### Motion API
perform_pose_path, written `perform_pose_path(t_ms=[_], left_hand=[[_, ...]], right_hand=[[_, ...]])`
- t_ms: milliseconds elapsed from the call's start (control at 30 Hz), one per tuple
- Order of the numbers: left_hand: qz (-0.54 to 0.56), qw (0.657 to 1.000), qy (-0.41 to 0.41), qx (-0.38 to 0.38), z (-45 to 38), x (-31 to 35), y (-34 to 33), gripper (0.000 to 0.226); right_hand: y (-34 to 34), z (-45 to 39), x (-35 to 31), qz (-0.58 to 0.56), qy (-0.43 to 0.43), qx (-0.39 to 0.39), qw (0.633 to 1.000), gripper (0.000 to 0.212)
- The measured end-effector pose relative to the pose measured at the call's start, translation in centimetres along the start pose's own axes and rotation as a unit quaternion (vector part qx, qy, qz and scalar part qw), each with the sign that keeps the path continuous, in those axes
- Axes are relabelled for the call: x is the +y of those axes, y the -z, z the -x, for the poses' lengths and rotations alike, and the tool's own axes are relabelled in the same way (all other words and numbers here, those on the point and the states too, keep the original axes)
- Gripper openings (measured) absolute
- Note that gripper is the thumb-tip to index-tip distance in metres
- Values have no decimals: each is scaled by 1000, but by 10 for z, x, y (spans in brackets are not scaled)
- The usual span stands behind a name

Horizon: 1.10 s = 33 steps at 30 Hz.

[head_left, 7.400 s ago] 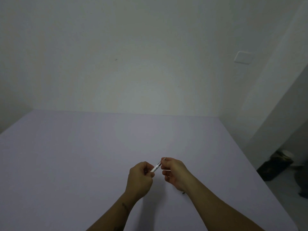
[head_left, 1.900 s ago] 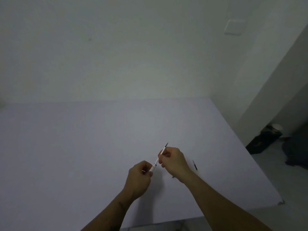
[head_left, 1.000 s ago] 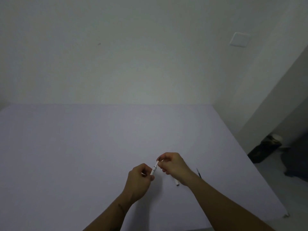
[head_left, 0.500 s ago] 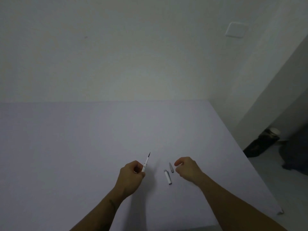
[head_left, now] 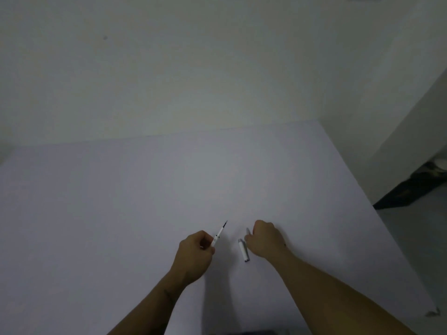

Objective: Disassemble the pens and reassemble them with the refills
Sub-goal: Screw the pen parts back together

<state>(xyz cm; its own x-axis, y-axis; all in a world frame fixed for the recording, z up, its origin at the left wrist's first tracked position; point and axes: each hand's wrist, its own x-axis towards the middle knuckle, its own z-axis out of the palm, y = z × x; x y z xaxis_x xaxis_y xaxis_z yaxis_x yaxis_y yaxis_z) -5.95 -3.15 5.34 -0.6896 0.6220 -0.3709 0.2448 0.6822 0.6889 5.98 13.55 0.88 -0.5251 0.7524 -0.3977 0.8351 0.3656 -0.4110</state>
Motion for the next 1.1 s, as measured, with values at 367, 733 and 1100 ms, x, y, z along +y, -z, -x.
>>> perform_pose_path(t_ms=[367, 733, 1100], left_hand=[[-9, 1000, 13, -4, 4, 1, -8, 6], [20, 999, -41, -6, -5, 13, -4, 9], [50, 995, -81, -15, -7, -5, 29, 7]], right_hand=[[18, -5, -7, -221, -29, -43, 974, 14], [62, 16, -45, -438, 9, -2, 899, 11], [43, 37, -86, -377, 13, -31, 926, 9]])
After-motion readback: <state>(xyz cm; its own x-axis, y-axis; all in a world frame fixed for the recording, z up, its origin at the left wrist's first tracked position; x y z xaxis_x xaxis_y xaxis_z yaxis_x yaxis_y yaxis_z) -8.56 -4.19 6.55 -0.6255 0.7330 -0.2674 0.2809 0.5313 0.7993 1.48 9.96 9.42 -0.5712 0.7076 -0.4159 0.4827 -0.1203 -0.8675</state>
